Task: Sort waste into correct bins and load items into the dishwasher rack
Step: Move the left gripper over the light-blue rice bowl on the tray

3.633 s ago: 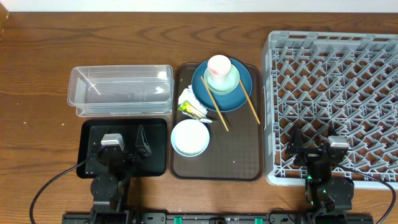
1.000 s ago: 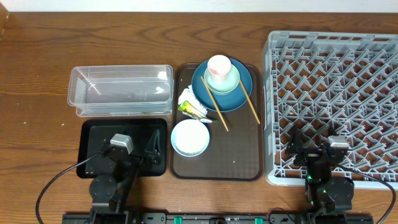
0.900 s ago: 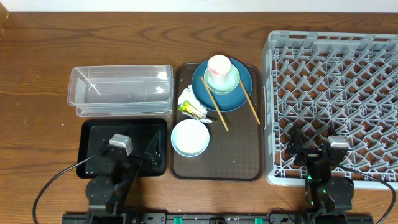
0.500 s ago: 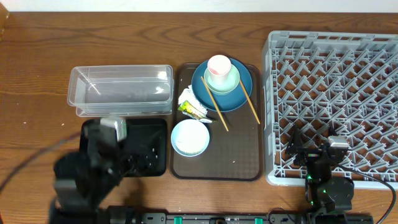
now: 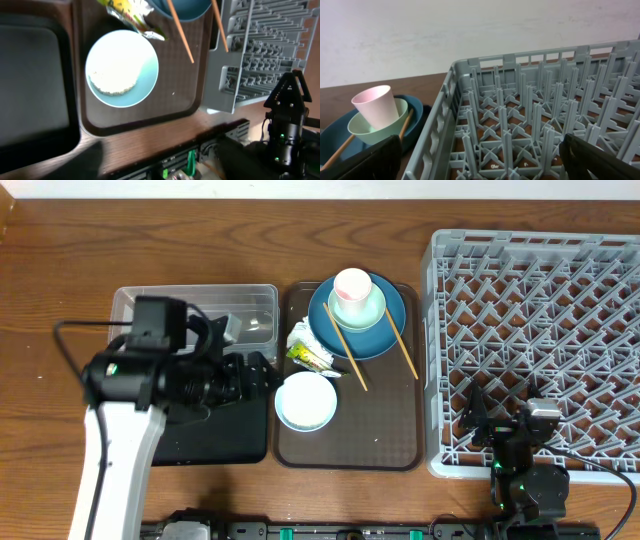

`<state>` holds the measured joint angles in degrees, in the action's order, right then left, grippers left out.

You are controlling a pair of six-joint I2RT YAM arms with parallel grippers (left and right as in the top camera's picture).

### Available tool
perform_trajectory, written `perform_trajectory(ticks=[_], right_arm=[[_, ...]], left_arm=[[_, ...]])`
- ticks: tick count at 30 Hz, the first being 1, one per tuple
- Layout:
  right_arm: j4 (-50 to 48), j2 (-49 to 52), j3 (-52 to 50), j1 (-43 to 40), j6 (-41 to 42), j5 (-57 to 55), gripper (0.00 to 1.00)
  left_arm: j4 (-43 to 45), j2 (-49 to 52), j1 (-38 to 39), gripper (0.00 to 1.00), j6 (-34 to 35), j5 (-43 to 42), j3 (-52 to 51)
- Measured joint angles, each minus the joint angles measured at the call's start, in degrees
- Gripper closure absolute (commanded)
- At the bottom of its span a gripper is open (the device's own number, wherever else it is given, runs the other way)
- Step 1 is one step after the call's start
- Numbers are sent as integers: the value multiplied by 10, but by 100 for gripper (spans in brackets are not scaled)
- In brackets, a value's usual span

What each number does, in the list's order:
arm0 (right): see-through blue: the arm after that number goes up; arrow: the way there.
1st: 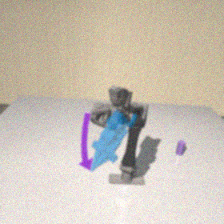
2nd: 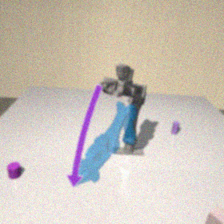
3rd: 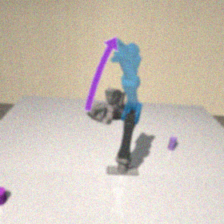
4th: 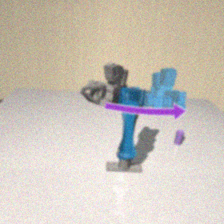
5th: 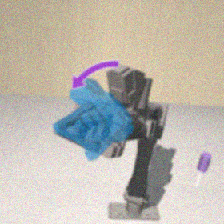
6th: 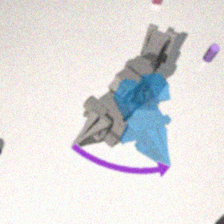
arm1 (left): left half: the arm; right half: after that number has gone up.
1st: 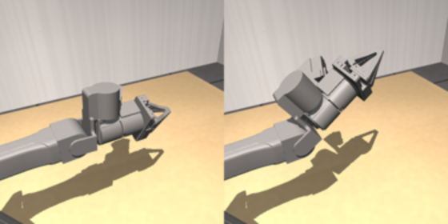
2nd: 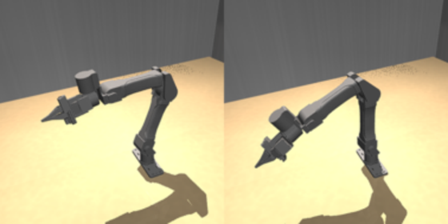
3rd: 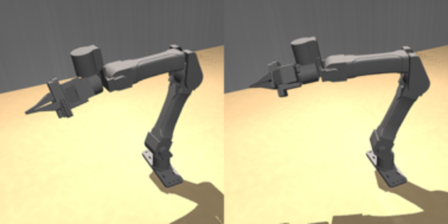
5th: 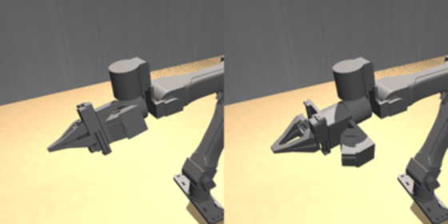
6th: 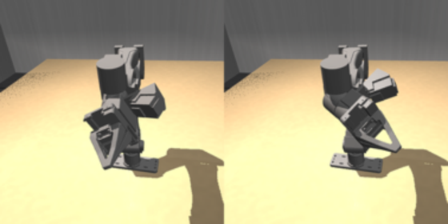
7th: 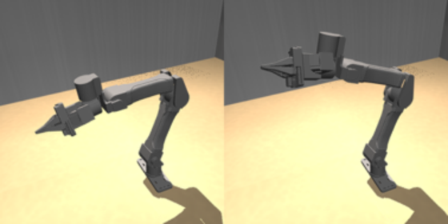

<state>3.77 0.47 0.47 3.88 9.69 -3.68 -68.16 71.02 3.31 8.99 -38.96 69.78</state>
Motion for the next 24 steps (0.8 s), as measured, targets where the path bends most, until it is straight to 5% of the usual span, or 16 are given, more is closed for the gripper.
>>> perform_trajectory(ticks=[1,2,9,17,20,24], right_arm=[[0,0,0,0,0,0,1],[0,0,0,0,0,0,1],[0,0,0,0,0,0,1],[0,0,0,0,0,0,1],[0,0,0,0,0,0,1],[0,0,0,0,0,0,1]], left_arm=[[0,9,3,90,0,-2,0],[0,17,7,94,0,-4,0],[3,31,98,94,16,45,-2],[68,31,290,93,134,209,-9],[108,34,358,67,173,266,-9],[136,55,427,45,215,333,-9]])
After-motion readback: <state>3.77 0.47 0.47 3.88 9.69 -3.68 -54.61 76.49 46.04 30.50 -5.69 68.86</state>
